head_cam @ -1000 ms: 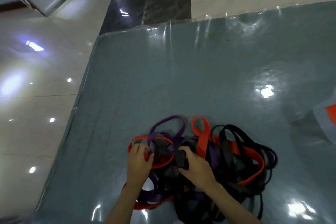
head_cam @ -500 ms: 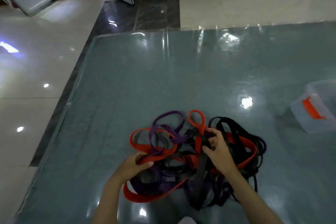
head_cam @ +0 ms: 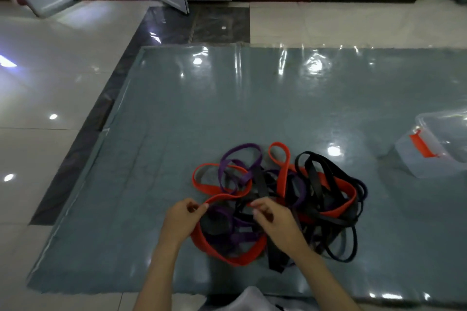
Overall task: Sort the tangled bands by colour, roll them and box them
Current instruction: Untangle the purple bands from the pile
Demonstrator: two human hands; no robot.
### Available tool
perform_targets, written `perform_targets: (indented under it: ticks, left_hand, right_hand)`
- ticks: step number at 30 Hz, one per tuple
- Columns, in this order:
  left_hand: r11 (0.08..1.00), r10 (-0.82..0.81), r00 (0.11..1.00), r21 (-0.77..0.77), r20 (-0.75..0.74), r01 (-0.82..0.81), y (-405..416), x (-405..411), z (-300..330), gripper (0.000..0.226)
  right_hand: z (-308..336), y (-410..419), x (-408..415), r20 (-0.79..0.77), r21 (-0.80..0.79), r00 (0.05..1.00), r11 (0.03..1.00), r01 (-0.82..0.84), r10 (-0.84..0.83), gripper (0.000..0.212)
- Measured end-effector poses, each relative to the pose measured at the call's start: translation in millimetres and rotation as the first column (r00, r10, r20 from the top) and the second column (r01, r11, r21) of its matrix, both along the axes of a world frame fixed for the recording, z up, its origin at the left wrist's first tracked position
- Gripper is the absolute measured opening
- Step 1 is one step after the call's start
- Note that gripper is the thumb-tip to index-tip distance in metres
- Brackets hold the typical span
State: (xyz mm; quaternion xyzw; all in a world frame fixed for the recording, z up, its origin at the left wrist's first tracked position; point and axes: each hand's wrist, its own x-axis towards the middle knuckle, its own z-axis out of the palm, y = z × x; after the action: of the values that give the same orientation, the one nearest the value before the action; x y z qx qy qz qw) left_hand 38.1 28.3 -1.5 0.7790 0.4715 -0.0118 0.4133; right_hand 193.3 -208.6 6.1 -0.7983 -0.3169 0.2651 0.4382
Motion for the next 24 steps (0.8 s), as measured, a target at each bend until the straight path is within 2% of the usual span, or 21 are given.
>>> perform_targets:
  ticks: [3,5,7,9,10,12,14,16,20,24]
  left_hand:
    - [0.998,0.027,0.989,-0.063,0.147,-0.018,-18.8,16.2,19.1,0.035]
    - [0.974,0.043,0.949,-0.223,0.312,0.029,-32.7,29.0,30.9,0.034]
    - [0.888,0.13,0.905,-0.453,0.405,0.075,-37.6,36.9,38.0,0.032]
    - [0.816,0.184,0.899,-0.572,0.397,0.086,-32.4,40.4,37.9,0.03]
    - [0.827,0.174,0.908,-0.558,0.381,0.075,-27.9,40.7,35.0,0.025]
    - [0.912,0.134,0.925,-0.409,0.355,0.025,-18.7,39.7,24.3,0.015]
    - [0.975,0.077,0.95,-0.223,0.301,-0.008,-11.6,36.3,11.2,0.008]
    - [0.987,0.044,0.976,-0.163,0.213,-0.009,-6.4,33.5,-2.9,0.005]
    - [0.992,-0.005,0.985,-0.126,0.174,0.028,-1.5,39.8,-16.2,0.006]
    - [0.999,-0.001,0.973,-0.049,0.231,0.013,2.7,65.5,-12.3,0.013]
  right_hand:
    - [3.9,17.4,-23.0,-0.309,-0.013,0.936,0.984,-0.179,0.167,0.052]
    - [1.4,23.4,-34.0,-0.418,0.03,0.895,0.987,-0.159,0.157,0.073]
    - [0.6,22.6,-32.1,-0.436,0.118,0.895,0.992,-0.047,0.094,0.068]
    - [5.5,19.2,-17.3,-0.389,0.152,0.921,0.984,0.089,-0.023,0.055]
    - [10.2,17.0,-7.8,-0.387,0.162,0.917,0.972,0.172,-0.098,0.049]
    - [18.3,11.1,13.0,-0.433,0.162,0.857,0.911,0.379,-0.279,0.039]
    - [23.9,2.5,34.8,-0.486,0.119,0.747,0.812,0.571,-0.454,0.034]
    - [27.5,-7.5,54.2,-0.514,0.064,0.641,0.72,0.691,-0.57,0.031]
    - [26.8,-24.5,71.1,-0.503,0.035,0.546,0.616,0.787,-0.67,0.03]
    - [21.2,-27.0,68.8,-0.468,0.027,0.546,0.607,0.795,-0.695,0.035]
